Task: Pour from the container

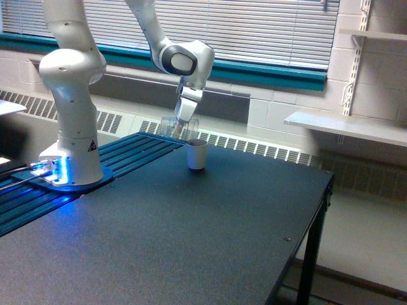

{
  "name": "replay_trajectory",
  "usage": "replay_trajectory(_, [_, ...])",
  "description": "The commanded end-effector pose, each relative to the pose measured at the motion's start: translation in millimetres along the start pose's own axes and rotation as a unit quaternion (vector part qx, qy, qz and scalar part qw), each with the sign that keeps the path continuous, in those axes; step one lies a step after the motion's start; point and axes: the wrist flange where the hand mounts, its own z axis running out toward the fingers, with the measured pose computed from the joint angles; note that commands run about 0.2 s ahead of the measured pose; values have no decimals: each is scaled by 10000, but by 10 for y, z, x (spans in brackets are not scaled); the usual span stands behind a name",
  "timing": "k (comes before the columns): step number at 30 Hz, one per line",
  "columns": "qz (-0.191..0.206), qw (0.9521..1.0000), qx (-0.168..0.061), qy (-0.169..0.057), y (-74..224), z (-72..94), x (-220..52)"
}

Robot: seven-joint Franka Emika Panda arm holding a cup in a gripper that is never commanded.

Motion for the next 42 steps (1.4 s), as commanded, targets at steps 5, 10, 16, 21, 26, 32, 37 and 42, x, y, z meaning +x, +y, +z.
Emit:
replay_trajectory(5, [-121,9999,-41,-20,24,-32,92])
replay_trajectory(10, [-97,10000,-16,9,31,-48,126])
replay_trajectory(16, [-77,10000,-13,50,38,-58,155])
replay_trajectory(21, [-72,9999,9,84,28,-74,159])
replay_trajectory(26, [-24,9998,44,168,20,-115,176])
replay_trajectory(32, [32,9996,19,277,50,-164,197])
replay_trajectory(37, [117,9992,20,376,89,-220,214])
replay_trajectory(42, [235,9985,46,493,134,-297,240])
